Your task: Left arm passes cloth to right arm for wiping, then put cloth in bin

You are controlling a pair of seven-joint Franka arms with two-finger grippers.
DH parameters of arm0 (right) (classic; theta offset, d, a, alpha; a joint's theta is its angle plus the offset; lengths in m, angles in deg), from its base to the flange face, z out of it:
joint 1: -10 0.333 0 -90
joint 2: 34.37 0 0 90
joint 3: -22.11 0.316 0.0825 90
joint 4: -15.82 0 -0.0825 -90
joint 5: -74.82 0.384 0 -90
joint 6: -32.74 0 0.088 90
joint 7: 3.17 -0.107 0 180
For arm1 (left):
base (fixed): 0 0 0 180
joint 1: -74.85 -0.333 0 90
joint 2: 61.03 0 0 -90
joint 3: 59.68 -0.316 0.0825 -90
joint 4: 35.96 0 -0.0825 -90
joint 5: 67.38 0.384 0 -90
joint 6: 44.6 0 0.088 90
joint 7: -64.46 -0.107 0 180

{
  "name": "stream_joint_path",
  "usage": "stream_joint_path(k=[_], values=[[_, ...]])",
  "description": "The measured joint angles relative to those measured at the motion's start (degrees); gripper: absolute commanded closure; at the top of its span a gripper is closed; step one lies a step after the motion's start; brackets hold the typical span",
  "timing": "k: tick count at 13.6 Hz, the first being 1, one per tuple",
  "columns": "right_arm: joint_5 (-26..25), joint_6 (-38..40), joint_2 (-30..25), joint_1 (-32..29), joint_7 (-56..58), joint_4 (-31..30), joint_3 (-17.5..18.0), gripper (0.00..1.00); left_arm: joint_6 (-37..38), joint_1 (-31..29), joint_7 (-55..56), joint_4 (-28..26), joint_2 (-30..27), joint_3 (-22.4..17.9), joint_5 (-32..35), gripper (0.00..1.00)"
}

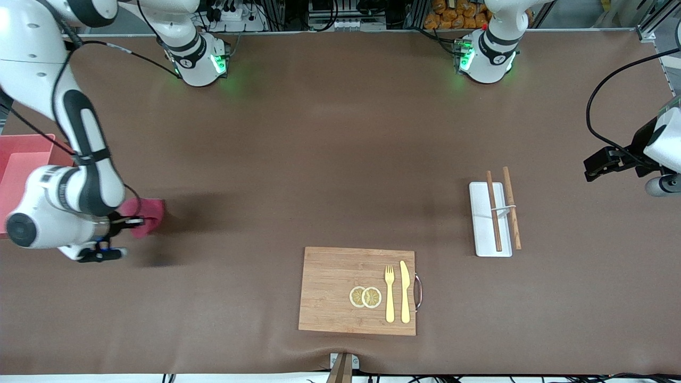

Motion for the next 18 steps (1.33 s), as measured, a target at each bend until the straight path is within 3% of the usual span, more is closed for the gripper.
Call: stream_joint_path(k=[6, 10, 13, 15, 18], values=[[6.2, 1.1, -1.4, 15.6, -24.0, 1.0, 0.2, 1.00, 0.0, 0.0, 0.0, 0.0, -0.9, 0.2, 0.0, 0.00], [6.7, 11.8, -10.5, 20.3, -32.6, 3.1, -0.1, 1.00, 0.3, 0.8, -0.8, 0.0, -1.9, -0.3, -0.1, 0.00], [6.4, 17.1, -17.3, 15.9, -29.6, 3.4, -1.8, 1.00, 0.6, 7.1, -0.9, -0.1, -2.7, -6.5, -0.1, 0.00], [6.3, 18.3, -18.7, 8.1, -20.8, 3.3, -2.2, 1.00, 1.3, 12.3, -0.9, -0.1, -3.2, -11.7, -0.3, 0.00], [5.0, 19.9, -18.5, -4.7, -2.9, 3.3, -2.6, 1.00, 1.8, 15.2, -0.9, -0.2, -3.6, -14.5, -0.3, 0.00]])
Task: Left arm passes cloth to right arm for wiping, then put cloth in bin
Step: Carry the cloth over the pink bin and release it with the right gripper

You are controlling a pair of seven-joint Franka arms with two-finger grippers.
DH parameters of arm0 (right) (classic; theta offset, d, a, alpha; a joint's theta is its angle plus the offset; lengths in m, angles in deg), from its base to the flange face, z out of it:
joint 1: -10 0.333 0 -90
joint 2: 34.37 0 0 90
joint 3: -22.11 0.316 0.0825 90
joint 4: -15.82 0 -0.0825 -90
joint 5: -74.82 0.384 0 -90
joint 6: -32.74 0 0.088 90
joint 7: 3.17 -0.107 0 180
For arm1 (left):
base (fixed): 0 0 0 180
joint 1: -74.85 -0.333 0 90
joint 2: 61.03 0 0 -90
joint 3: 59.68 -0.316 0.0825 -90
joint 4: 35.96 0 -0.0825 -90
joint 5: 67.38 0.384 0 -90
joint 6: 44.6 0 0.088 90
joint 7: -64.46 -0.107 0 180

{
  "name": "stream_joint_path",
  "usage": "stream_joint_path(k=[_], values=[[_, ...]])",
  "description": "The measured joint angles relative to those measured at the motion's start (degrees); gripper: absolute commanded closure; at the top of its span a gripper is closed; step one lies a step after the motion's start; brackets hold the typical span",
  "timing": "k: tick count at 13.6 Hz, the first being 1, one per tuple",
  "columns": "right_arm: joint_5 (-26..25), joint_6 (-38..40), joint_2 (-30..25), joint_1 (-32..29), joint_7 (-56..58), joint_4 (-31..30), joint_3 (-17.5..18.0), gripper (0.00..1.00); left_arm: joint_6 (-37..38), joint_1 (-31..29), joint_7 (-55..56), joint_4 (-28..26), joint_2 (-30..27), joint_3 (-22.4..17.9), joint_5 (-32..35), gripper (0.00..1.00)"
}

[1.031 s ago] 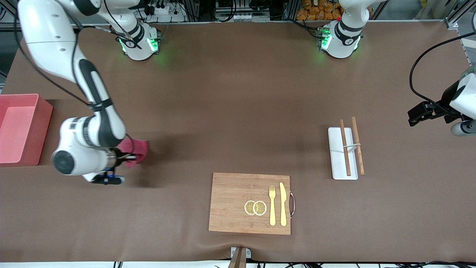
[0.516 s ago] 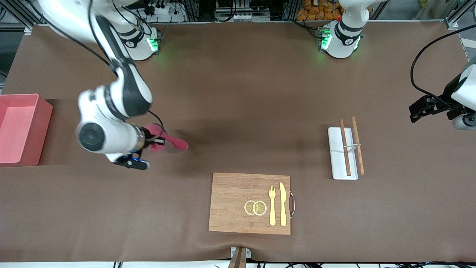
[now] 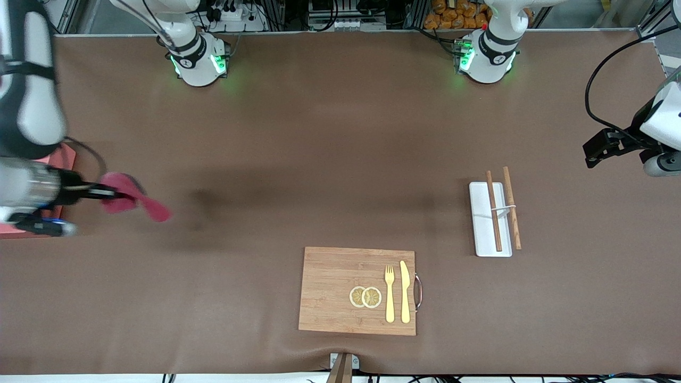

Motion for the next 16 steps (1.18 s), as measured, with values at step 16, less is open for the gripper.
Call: stream_joint_path(k=[16], values=[[-27.6, -28.0, 9.9, -24.7, 40.0, 5.2, 0.3, 1.00, 0.0, -0.1, 0.0, -0.6, 0.1, -0.8, -3.2, 0.00]])
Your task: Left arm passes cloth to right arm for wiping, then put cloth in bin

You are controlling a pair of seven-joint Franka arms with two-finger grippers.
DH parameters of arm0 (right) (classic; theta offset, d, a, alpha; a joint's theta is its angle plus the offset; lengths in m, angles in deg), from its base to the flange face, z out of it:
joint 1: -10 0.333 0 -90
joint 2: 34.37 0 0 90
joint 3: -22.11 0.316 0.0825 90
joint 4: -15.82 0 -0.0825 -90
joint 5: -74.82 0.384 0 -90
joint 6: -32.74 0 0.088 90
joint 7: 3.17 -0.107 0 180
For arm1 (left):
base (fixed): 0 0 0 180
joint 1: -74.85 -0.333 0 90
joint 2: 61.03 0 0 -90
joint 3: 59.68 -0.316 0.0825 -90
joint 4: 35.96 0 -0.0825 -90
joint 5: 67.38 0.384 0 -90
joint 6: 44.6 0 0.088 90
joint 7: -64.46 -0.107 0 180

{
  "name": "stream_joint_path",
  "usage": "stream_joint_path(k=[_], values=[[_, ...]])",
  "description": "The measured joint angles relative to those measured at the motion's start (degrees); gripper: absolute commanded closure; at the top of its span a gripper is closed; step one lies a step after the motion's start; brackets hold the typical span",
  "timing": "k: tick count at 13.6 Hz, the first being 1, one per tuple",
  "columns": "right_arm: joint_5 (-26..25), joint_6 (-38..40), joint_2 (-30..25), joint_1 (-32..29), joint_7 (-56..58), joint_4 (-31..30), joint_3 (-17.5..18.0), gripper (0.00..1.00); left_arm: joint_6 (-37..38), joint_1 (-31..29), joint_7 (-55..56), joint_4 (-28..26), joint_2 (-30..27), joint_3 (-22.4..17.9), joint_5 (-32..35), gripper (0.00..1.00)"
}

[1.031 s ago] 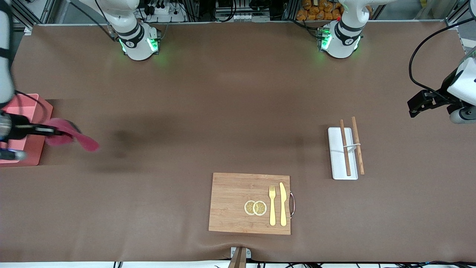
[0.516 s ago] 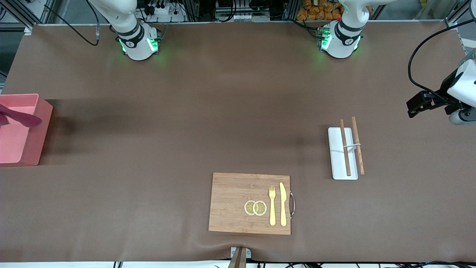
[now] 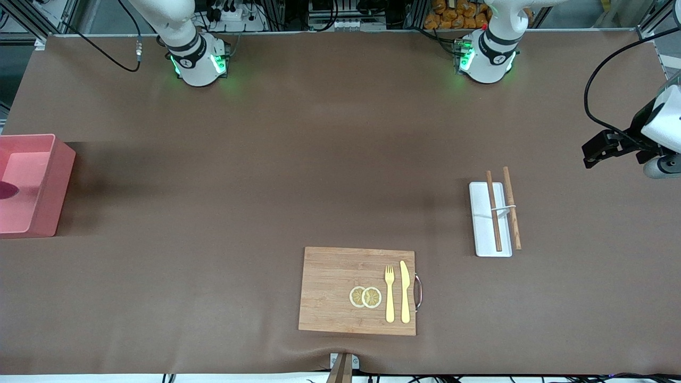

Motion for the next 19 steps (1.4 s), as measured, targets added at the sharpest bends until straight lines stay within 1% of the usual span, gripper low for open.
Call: stream_joint_path(k=[2, 4, 5, 6, 7, 9, 12, 13, 16, 18, 19], values=[[-0.2, -3.2, 3.2, -1.1, 0.9, 0.1, -0.1, 1.00, 0.0, -0.9, 0.0, 0.0, 0.0, -0.2, -3.3, 0.00], [-0.2, -3.5, 4.9, -1.9, 1.1, 0.2, -0.1, 1.00, 0.0, -1.4, 0.0, 0.0, 0.0, -0.3, -4.3, 0.00], [-0.2, -2.3, 5.0, -2.1, 1.1, 0.2, -0.1, 0.79, 0.1, -1.4, 0.0, 0.0, 0.0, -0.2, -4.3, 0.00], [-0.2, -0.5, 5.0, -2.2, 1.2, 0.3, -0.1, 0.31, 0.4, -1.3, 0.0, 0.0, 0.0, 0.0, -4.3, 0.00], [-0.2, 1.2, 5.0, -2.3, 1.3, 0.4, -0.1, 0.00, 0.8, -1.3, 0.0, 0.0, 0.0, 0.2, -4.3, 0.00], [-0.2, 4.0, 5.0, -2.7, 1.6, 0.6, -0.1, 0.00, 1.4, -1.2, 0.0, 0.0, -0.1, 0.5, -4.3, 0.00], [0.4, 6.1, 4.9, -2.8, 1.7, 1.1, 0.6, 0.00, 2.7, -1.1, 0.0, 0.0, -0.6, 0.6, -4.3, 0.00], [1.8, 7.0, 4.8, -2.8, 1.7, 1.4, 1.3, 0.00, 3.0, -1.1, 0.0, 0.0, -1.0, 0.7, -4.3, 0.00], [8.5, 8.8, 3.8, -1.7, 1.3, 1.8, 4.3, 0.00, 3.8, -1.1, 0.0, -1.5, -2.9, 0.8, -4.3, 0.00], [11.5, 11.9, 2.5, 1.2, -2.9, 2.2, 5.1, 0.00, 3.9, -1.1, 0.0, -3.2, -4.5, 0.8, -4.3, 0.00], [11.9, 13.8, 1.6, 3.2, -6.3, 2.3, 5.3, 0.00, 3.9, -1.2, 0.0, -4.0, -5.2, 0.8, -4.3, 0.00]])
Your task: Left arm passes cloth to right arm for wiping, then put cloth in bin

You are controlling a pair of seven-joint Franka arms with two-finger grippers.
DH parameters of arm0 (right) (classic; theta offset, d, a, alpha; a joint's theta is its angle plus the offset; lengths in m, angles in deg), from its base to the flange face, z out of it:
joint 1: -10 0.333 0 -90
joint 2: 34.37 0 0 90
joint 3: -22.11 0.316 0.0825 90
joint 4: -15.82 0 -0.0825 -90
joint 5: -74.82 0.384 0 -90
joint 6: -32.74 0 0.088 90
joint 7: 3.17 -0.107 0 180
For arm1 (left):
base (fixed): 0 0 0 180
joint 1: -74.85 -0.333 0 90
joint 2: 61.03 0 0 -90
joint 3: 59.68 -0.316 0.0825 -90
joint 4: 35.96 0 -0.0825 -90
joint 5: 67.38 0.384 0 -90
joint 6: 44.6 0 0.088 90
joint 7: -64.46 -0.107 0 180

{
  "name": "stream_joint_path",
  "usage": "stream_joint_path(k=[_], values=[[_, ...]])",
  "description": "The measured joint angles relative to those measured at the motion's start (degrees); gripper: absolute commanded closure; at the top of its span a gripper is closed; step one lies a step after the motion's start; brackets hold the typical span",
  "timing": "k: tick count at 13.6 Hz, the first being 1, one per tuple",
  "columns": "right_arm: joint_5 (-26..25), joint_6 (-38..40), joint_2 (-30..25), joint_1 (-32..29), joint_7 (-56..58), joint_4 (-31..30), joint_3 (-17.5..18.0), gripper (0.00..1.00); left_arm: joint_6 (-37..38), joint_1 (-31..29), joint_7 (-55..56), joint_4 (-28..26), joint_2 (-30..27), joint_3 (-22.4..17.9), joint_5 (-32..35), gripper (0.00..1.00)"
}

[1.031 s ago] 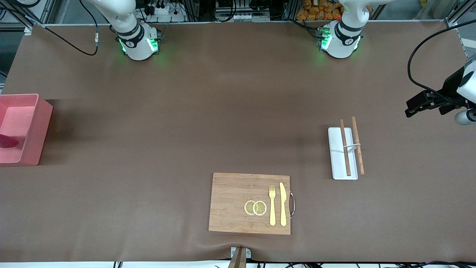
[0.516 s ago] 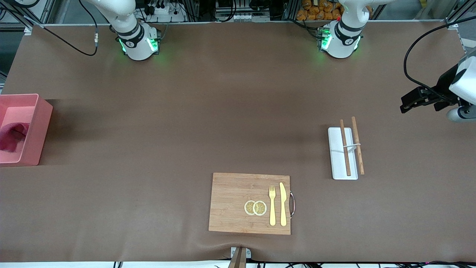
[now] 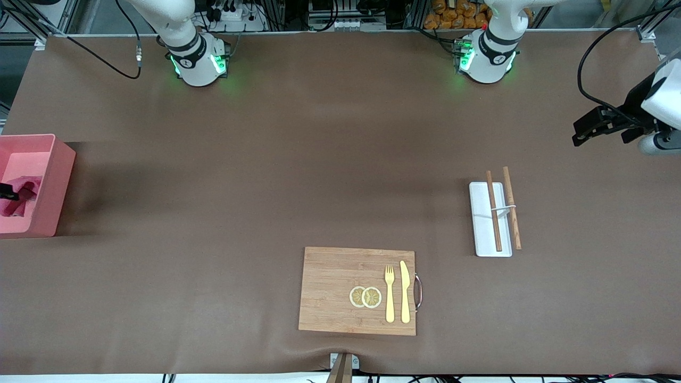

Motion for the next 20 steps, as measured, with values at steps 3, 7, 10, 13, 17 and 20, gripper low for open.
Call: stream_joint_path(k=[3, 7, 10, 13, 17, 20], values=[[0.2, 6.5, -3.8, 9.1, -14.0, 0.2, 0.4, 0.00, 0.0, 0.0, 0.0, -1.0, -1.0, 0.0, 0.0, 0.00], [0.3, 16.2, -9.7, 20.4, -31.5, 0.3, 0.5, 0.00, -0.2, -0.1, 0.0, -1.3, -1.0, 0.0, 0.0, 0.00], [2.4, 19.2, -15.3, 23.1, -36.0, -1.2, 0.3, 0.00, -0.5, -0.1, 0.0, -1.3, -1.0, -0.1, 0.0, 0.00], [7.0, 19.4, -22.4, 23.1, -36.3, -4.7, -1.3, 0.00, -0.6, -0.2, 0.0, -1.1, -1.1, -0.2, 0.0, 0.00], [8.7, 21.4, -27.5, 24.3, -40.2, -6.6, -3.2, 0.00, -0.6, -0.3, 0.0, -1.1, -1.1, -0.3, 0.0, 0.00], [8.6, 22.4, -28.5, 25.6, -39.6, -6.9, -3.9, 0.00, -0.6, -0.5, 0.0, -1.1, -1.1, -0.3, 0.0, 0.00]])
